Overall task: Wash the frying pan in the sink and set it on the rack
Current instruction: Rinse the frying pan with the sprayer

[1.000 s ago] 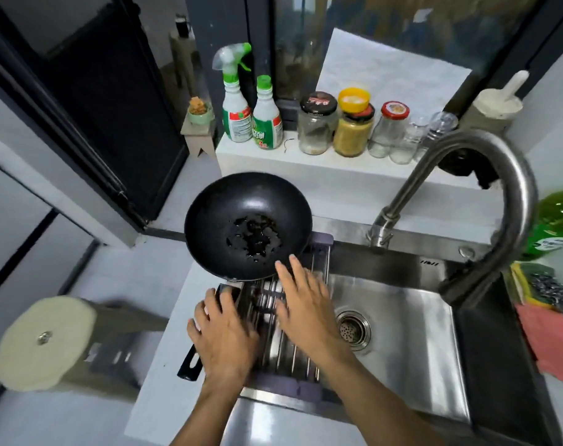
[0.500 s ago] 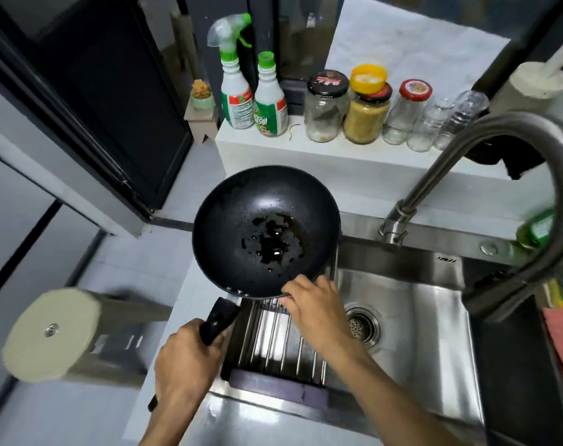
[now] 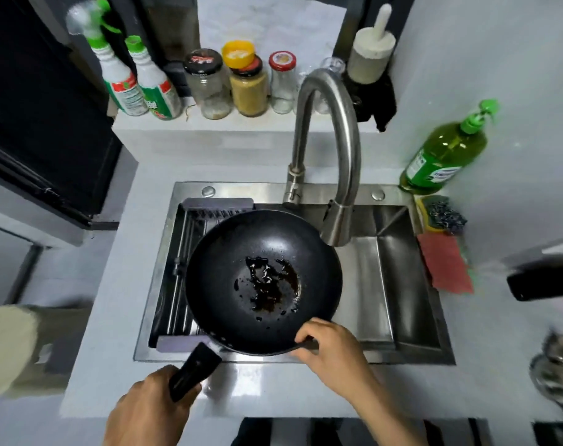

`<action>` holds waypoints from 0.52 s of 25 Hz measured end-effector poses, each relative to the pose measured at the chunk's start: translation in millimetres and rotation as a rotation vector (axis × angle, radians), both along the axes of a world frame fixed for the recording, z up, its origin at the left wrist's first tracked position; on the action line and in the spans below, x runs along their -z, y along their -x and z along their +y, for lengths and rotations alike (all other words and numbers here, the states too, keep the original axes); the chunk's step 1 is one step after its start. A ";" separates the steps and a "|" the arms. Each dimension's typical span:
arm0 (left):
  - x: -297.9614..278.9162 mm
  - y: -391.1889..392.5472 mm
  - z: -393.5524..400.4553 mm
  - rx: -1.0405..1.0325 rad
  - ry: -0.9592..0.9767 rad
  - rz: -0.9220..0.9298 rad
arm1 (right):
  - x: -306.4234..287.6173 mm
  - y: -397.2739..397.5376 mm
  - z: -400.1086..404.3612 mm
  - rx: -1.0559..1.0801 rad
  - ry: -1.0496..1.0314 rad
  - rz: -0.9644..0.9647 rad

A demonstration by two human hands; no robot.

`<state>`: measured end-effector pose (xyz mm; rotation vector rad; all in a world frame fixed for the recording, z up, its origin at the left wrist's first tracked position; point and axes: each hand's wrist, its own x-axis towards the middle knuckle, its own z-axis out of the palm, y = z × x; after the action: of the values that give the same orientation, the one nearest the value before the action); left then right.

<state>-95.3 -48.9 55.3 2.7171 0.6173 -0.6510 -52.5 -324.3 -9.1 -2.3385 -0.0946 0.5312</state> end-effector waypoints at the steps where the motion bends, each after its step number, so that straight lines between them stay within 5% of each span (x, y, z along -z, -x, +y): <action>1: 3.4 1.9 -10.5 0.022 0.007 0.009 | 2.5 5.9 -14.5 0.022 -0.013 0.038; 6: 38.7 -17.3 -59.9 0.179 0.029 -0.013 | -12.2 -11.5 -73.2 0.262 -0.129 0.167; 10: 82.8 -52.3 -91.0 0.258 0.037 0.002 | -60.3 -82.5 -75.1 0.420 -0.266 -0.115; 13: 111.0 -71.4 -106.2 0.297 -0.022 0.015 | -85.5 -129.8 -46.5 0.359 -0.044 -0.336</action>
<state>-23.9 -155.1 -55.6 2.8535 0.2247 -0.7367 77.3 -370.8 76.5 -2.3094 0.1539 -0.0403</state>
